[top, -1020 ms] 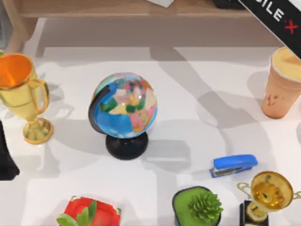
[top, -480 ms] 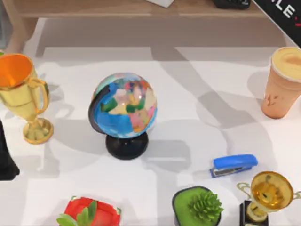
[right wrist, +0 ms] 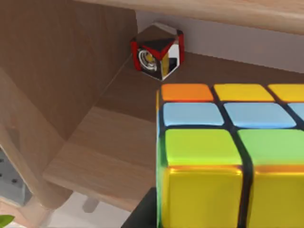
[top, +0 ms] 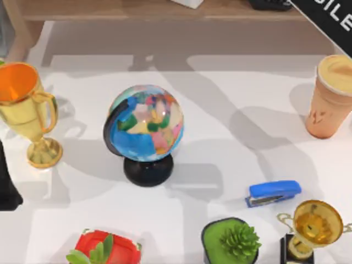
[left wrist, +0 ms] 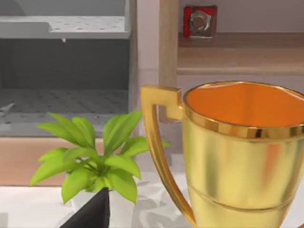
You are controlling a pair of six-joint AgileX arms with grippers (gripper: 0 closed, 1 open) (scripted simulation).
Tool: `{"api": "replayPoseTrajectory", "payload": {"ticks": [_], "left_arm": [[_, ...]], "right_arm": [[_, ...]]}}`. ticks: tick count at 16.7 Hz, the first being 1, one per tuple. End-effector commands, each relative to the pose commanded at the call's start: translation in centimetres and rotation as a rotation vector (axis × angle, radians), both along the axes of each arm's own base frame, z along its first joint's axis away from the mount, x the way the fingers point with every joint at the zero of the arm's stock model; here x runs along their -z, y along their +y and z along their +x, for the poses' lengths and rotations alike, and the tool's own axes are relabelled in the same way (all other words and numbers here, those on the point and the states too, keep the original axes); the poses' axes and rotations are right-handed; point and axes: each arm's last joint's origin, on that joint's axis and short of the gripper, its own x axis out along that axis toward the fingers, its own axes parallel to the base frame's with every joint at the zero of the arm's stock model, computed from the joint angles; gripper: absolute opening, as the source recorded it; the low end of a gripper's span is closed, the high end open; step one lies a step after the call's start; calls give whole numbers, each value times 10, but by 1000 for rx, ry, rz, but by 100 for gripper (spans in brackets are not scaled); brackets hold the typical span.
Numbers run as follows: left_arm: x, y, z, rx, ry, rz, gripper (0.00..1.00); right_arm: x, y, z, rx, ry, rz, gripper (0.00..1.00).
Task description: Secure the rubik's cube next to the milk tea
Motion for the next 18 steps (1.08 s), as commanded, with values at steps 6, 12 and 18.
{"api": "replayPoseTrajectory", "payload": {"ticks": [6,12,18], "left_arm": [[0,0,0,0,0,0,100],[0,0,0,0,0,0,100],[0,0,0,0,0,0,100]], "right_arm": [[125,-52,37,118,656,-197,0],[187,-127,57,302,1051,-280,0],[191,-137,59,321,1087,-283,0]]}}
